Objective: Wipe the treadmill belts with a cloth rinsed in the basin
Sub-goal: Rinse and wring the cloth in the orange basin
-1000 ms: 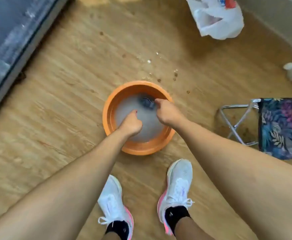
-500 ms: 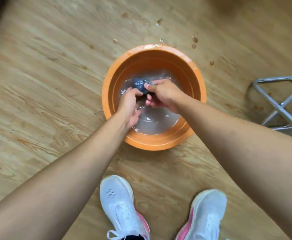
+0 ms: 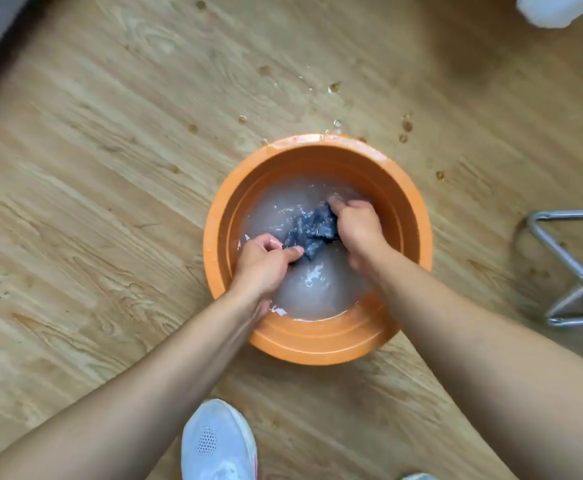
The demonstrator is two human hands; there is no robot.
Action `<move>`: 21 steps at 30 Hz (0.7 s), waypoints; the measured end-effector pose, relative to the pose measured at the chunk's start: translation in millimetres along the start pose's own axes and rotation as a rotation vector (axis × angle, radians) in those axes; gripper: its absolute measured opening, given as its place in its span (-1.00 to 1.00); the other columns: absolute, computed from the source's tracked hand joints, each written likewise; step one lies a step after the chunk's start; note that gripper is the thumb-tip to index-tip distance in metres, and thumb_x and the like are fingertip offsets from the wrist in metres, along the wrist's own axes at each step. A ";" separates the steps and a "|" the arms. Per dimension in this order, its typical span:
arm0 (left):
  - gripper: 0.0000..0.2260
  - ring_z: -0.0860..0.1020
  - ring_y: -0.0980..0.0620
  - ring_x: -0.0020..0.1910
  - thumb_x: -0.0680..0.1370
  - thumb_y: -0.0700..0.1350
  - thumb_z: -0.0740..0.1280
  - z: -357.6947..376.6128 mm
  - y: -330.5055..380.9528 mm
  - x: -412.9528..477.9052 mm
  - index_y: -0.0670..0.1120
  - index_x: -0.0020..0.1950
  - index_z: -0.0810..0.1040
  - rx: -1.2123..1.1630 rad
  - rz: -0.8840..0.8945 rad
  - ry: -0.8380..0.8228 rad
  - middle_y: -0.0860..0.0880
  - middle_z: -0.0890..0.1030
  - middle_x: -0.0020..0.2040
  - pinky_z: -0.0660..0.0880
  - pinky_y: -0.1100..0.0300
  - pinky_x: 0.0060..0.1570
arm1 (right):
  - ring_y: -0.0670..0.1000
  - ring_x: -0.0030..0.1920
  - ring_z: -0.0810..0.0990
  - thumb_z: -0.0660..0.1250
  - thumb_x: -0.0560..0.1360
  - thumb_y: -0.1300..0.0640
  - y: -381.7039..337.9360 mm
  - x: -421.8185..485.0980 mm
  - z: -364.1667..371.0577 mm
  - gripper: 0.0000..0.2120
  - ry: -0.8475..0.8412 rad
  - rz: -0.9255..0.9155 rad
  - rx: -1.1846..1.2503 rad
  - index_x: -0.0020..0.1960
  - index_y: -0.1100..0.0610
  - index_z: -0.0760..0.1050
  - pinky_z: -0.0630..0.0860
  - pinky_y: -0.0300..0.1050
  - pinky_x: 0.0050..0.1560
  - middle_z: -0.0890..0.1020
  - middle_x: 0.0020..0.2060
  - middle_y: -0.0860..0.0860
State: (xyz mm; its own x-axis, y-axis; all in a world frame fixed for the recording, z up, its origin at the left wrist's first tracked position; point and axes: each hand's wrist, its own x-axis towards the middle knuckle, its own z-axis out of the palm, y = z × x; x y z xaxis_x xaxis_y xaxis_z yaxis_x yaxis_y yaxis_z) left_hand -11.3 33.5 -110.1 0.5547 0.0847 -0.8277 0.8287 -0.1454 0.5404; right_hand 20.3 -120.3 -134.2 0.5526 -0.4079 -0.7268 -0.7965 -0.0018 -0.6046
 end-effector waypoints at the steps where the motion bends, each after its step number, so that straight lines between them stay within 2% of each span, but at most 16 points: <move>1: -0.64 0.33 0.05 -0.32 0.51 -0.19 0.53 0.1 -1.7 -2.6 -0.01 -0.29 0.37 0.050 0.023 0.026 -0.04 0.42 -0.31 0.23 0.17 -0.31 | 0.19 -0.01 0.72 0.40 0.58 0.04 5.5 3.0 1.6 -0.79 0.042 0.068 0.121 -0.12 0.17 0.63 0.65 0.09 0.11 0.74 -0.11 0.11; 3: -0.70 0.32 0.02 -0.25 0.50 -0.20 0.49 -1.1 -2.6 -5.0 -0.04 -0.28 0.39 -0.031 0.061 0.034 -0.08 0.38 -0.29 0.22 0.10 -0.21 | 0.23 0.06 0.72 0.40 0.53 -0.02 14.6 11.1 6.6 -0.80 0.068 0.126 0.272 -0.07 0.12 0.65 0.62 0.23 0.24 0.76 -0.01 0.11; 4: -0.73 0.35 0.01 -0.20 0.50 -0.19 0.47 -0.9 1.5 -7.9 -0.04 -0.27 0.41 -0.119 0.074 0.034 -0.09 0.38 -0.27 0.26 0.07 -0.14 | 0.21 0.11 0.70 0.40 0.52 -0.09 17.5 14.7 8.6 -0.74 0.078 0.129 0.314 -0.01 0.10 0.66 0.59 0.24 0.28 0.75 0.04 0.09; 6: -0.80 0.46 -0.06 -0.09 0.50 -0.09 0.45 -1.0 5.9 -6.5 0.01 -0.23 0.46 -0.301 0.071 0.057 -0.12 0.48 -0.19 0.44 -0.08 0.03 | 0.16 0.20 0.67 0.37 0.49 -0.25 20.4 14.7 11.2 -0.59 0.107 0.100 0.354 0.13 0.04 0.66 0.53 0.22 0.38 0.73 0.15 0.03; 7: -0.86 0.54 -0.11 -0.04 0.54 -0.08 0.43 0.7 6.4 -0.6 0.02 -0.15 0.49 -0.370 0.060 0.058 -0.17 0.56 -0.12 0.53 -0.18 0.07 | 0.15 0.22 0.66 0.35 0.46 -0.29 20.7 12.0 11.7 -0.54 0.114 0.080 0.348 0.17 0.01 0.66 0.52 0.23 0.39 0.73 0.15 0.00; 8: -0.90 0.60 -0.16 0.00 0.62 -0.12 0.39 3.5 8.1 4.5 -0.02 -0.04 0.49 -0.424 0.042 0.043 -0.21 0.61 -0.03 0.60 -0.20 0.02 | 0.14 0.21 0.67 0.34 0.44 -0.31 24.6 12.7 12.9 -0.53 0.120 0.057 0.335 0.16 -0.01 0.66 0.53 0.24 0.37 0.74 0.14 -0.02; 10: -0.91 0.64 -0.22 0.03 0.71 -0.23 0.28 11.3 10.0 11.8 -0.07 0.07 0.41 -0.410 -0.011 0.009 -0.28 0.62 0.13 0.65 0.00 -0.34 | 0.13 0.22 0.67 0.33 0.40 -0.31 32.1 10.9 16.1 -0.44 0.123 0.008 0.335 0.22 0.04 0.63 0.54 0.23 0.37 0.72 0.18 0.02; 12: -0.94 0.64 -0.18 -0.08 0.72 -0.21 0.25 18.8 9.7 10.5 -0.07 0.12 0.40 -0.339 -0.067 -0.036 -0.28 0.64 0.17 0.46 0.22 -0.58 | 0.12 0.27 0.66 0.35 0.30 -0.44 28.8 -6.3 15.7 -0.19 0.119 0.006 0.301 0.35 0.08 0.55 0.54 0.21 0.37 0.68 0.26 0.06; 13: -0.97 0.64 -0.11 -0.18 0.73 -0.15 0.27 20.1 10.0 7.1 -0.07 0.15 0.43 -0.306 -0.091 -0.067 -0.24 0.67 0.10 0.39 0.26 -0.61 | 0.13 0.23 0.68 0.38 0.27 -0.47 25.7 -16.5 11.9 -0.18 0.082 0.007 0.281 0.32 0.07 0.56 0.58 0.20 0.32 0.70 0.22 0.06; 15: -0.80 0.62 0.02 -0.33 0.70 0.06 0.32 18.4 7.2 6.3 -0.06 0.15 0.50 -0.244 -0.089 -0.127 -0.12 0.71 -0.08 0.35 0.29 -0.55 | 0.13 0.07 0.75 0.54 0.32 -0.36 18.0 -32.9 4.4 -0.38 -0.067 0.024 0.180 0.15 0.09 0.64 0.67 0.17 0.16 0.77 0.02 0.05; 17: -0.63 0.67 0.00 -0.25 0.62 0.19 0.39 13.3 5.7 10.6 -0.10 0.17 0.58 -0.209 -0.083 -0.167 -0.10 0.74 -0.09 0.41 0.25 -0.42 | 0.09 -0.07 0.77 0.62 0.37 -0.19 14.6 -37.0 -3.0 -0.54 -0.184 0.002 -0.066 0.04 0.14 0.66 0.72 0.10 0.01 0.77 -0.13 0.04; 19: -0.65 0.66 -0.03 -0.14 0.58 0.11 0.49 9.3 1.6 15.0 -0.12 0.18 0.59 -0.140 -0.073 -0.132 -0.13 0.74 0.00 0.40 0.25 -0.41 | 0.12 -0.15 0.73 0.57 0.49 -0.04 12.8 -36.5 -6.5 -0.71 -0.172 -0.071 -0.261 -0.02 0.18 0.63 0.71 0.09 -0.08 0.73 -0.17 0.11; 21: -0.82 0.55 -0.01 -0.26 0.57 -0.11 0.51 6.3 -3.1 15.8 -0.11 0.11 0.59 -0.045 -0.081 -0.082 -0.14 0.68 -0.06 0.29 0.31 -0.55 | 0.21 -0.08 0.66 0.43 0.61 0.01 8.6 -33.0 -10.4 -0.78 -0.034 -0.177 -0.448 -0.02 0.18 0.61 0.59 0.04 -0.06 0.69 -0.11 0.17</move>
State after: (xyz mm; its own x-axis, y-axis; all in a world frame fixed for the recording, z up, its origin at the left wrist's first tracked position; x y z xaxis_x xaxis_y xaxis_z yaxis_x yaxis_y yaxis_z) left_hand -5.6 29.1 -125.8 0.4791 0.0133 -0.8777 0.8742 -0.0969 0.4757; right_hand -7.4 -116.4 -112.0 0.6910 -0.3360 -0.6401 -0.7127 -0.4648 -0.5254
